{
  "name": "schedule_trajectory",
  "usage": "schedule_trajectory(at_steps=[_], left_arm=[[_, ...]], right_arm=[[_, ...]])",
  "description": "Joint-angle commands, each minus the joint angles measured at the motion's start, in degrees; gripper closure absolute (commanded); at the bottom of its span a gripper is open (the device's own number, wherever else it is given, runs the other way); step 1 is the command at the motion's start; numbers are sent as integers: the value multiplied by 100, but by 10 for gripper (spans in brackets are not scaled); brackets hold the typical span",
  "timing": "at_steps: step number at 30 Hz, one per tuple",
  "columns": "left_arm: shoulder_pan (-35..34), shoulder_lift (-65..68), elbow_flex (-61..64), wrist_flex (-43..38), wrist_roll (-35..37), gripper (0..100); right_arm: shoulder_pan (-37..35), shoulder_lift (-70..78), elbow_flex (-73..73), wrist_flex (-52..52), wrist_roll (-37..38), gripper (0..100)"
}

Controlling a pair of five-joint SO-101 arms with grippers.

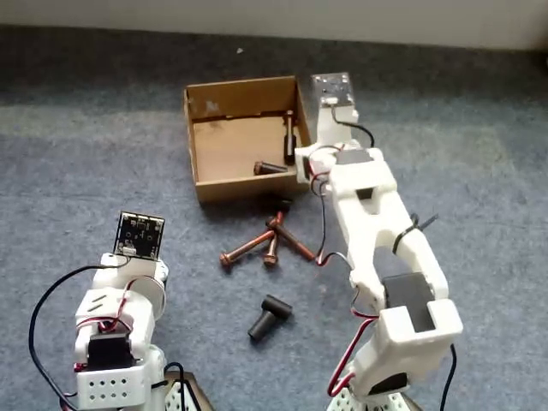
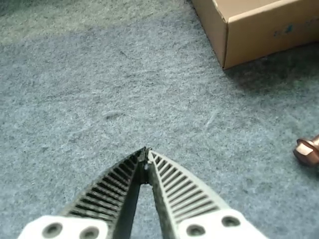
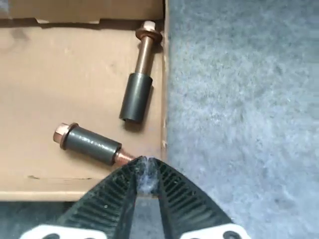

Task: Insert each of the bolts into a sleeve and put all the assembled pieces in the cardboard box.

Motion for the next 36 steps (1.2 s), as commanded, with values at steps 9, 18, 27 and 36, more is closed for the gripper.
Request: schedule_trajectory(at_steps=[9,18,27,36], left_arm=[[-4,-13,127,-114,-26,994],[-4,-13,127,-114,-26,993],[-4,-13,127,-114,-26,993],[-4,-13,127,-114,-26,993]], right_arm=[[189,-136,-1235,2316,62,993],[-558,-1851,-611,3407,325,993],[-1815,-3723,2018,3398,1099,989],[-2879,-3916,3345,2879,598,841]])
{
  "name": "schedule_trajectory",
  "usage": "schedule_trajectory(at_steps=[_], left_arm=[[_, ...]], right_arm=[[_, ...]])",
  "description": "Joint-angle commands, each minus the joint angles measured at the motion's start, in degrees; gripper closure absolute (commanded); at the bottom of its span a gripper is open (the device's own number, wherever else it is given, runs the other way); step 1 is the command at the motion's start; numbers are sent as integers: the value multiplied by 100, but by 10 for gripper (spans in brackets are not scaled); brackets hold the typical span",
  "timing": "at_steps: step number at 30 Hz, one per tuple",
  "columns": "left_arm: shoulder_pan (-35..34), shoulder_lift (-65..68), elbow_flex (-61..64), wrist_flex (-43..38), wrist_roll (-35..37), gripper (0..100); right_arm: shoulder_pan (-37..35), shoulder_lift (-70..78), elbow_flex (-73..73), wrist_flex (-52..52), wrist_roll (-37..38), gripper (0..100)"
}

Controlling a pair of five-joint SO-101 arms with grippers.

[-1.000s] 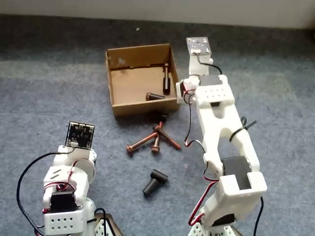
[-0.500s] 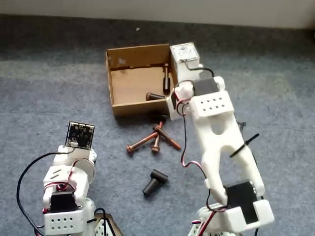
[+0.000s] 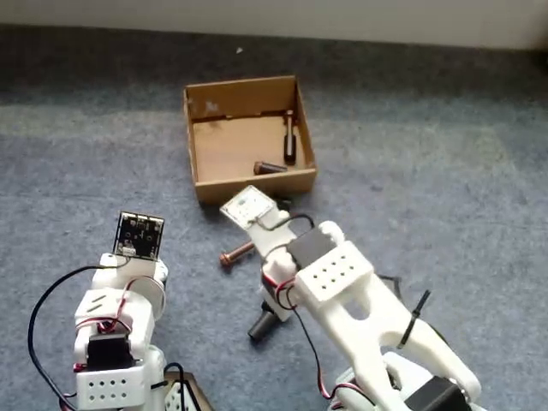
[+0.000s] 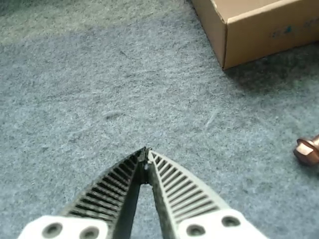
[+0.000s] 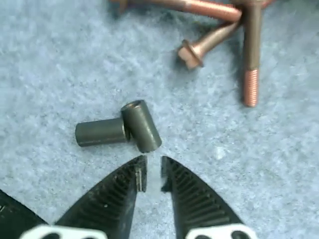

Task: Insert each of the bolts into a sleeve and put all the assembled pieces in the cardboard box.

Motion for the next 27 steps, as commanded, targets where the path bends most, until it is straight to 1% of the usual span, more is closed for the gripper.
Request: schedule_trajectory(at_steps=[1,8,15,22,27], left_arm=[[-4,-13,110,-114,-26,993],[-4,-13,110,-114,-26,993],[-4,-13,110,-114,-26,993],[-4,-13,110,-114,-26,993],[-4,-13,110,-114,-26,993]], right_arm=[[-233,-224,207,-435,-431,836],[-295,-215,716,-1279,-431,836],[-690,-215,1473,-2079,-466,836],[-444,-207,2044,-2782,-440,836],[-251,-207,2264,-2809,-440,836]])
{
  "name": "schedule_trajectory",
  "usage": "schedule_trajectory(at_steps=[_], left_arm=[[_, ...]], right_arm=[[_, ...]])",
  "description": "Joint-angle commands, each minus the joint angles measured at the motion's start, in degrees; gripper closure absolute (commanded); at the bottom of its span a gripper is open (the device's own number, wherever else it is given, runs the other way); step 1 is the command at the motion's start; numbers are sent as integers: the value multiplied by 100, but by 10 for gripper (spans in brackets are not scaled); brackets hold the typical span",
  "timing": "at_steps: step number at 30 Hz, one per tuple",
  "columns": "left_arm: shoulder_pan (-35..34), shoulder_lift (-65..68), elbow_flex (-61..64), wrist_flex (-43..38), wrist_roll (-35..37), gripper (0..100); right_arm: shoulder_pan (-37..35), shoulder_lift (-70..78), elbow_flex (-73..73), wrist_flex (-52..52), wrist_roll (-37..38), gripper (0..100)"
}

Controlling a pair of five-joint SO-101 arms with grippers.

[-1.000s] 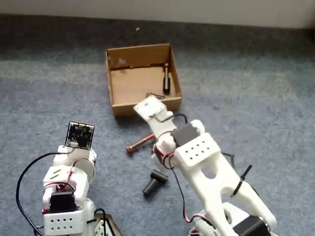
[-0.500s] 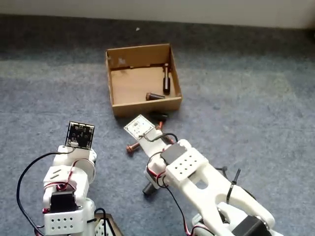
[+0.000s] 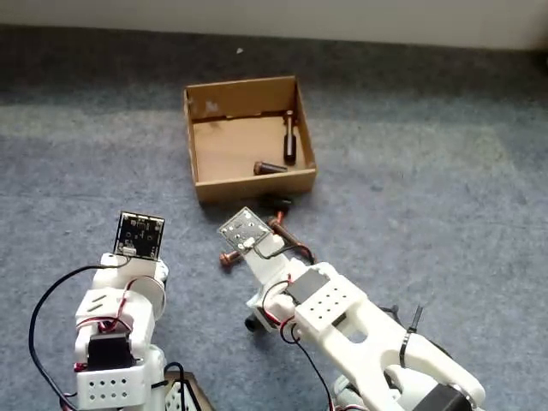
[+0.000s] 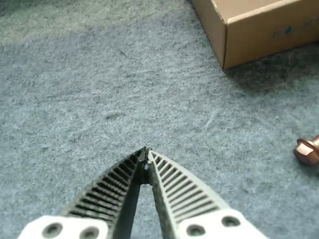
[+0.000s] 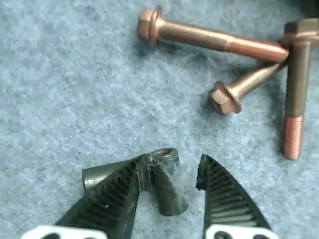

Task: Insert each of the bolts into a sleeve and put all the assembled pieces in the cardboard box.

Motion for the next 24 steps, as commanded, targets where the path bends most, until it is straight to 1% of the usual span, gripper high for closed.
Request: schedule_trajectory(at_steps=[1,4,8,13,15,20,24], left_arm=[[-4,-13,110,-114,-26,993],[-13,-13,110,-114,-26,993],[-13,-13,110,-114,-26,993],[-13,-13,110,-114,-26,993],[-13,-13,110,-114,-26,993],[-13,-13,110,-114,-26,993],[-13,-13,110,-114,-26,993]], right_arm=[[171,4,259,31,-9,836],[330,-13,286,259,0,836],[347,-40,277,629,0,836],[356,-13,268,646,0,836],[356,-13,259,611,0,836],[347,-4,286,13,0,837],[338,-4,268,-22,9,837]])
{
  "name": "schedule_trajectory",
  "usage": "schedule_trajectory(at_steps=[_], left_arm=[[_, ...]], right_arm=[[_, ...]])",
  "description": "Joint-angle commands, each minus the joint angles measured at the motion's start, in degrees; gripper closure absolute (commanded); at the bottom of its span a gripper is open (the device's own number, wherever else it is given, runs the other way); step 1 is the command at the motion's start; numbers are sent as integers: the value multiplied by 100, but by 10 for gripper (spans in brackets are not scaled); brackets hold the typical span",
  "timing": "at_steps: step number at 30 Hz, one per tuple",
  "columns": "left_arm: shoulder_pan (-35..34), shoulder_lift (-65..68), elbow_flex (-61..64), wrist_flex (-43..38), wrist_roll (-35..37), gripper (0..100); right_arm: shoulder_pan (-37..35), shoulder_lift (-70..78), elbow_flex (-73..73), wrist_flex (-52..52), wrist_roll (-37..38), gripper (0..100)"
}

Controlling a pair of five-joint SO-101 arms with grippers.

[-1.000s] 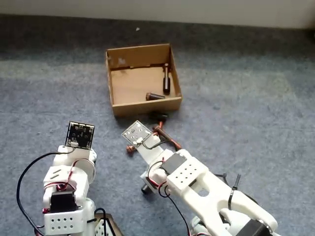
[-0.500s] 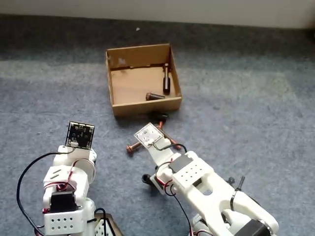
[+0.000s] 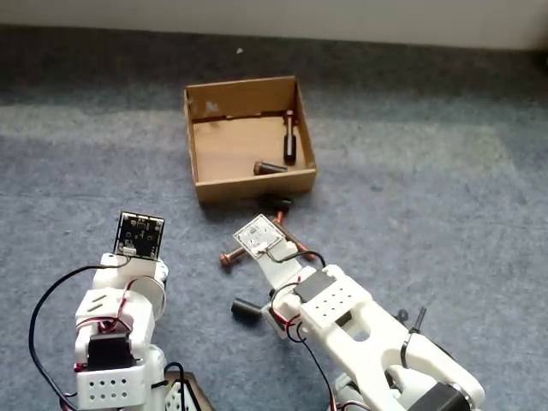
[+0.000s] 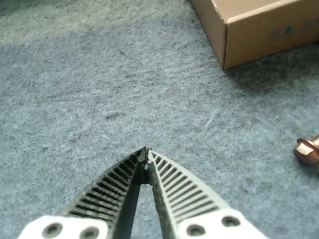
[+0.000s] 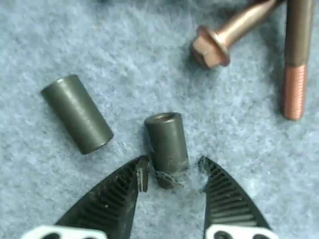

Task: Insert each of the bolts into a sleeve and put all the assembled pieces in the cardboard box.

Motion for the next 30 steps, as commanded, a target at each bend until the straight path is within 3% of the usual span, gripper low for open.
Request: schedule_trajectory(at_steps=[1,10,14,23,30], left_arm=[[-13,-13,110,-114,-26,993],[-13,-13,110,-114,-26,993],[-13,-13,110,-114,-26,993],[-31,-13,110,-114,-26,993],[-4,-4,-303,26,-26,992]], right_arm=[[48,-31,-13,-154,-9,843],[84,-92,-4,-136,598,993],[215,-136,-242,585,563,993],[813,-1253,-971,1051,-1415,993],[2176,-1684,-541,-382,-2462,993]])
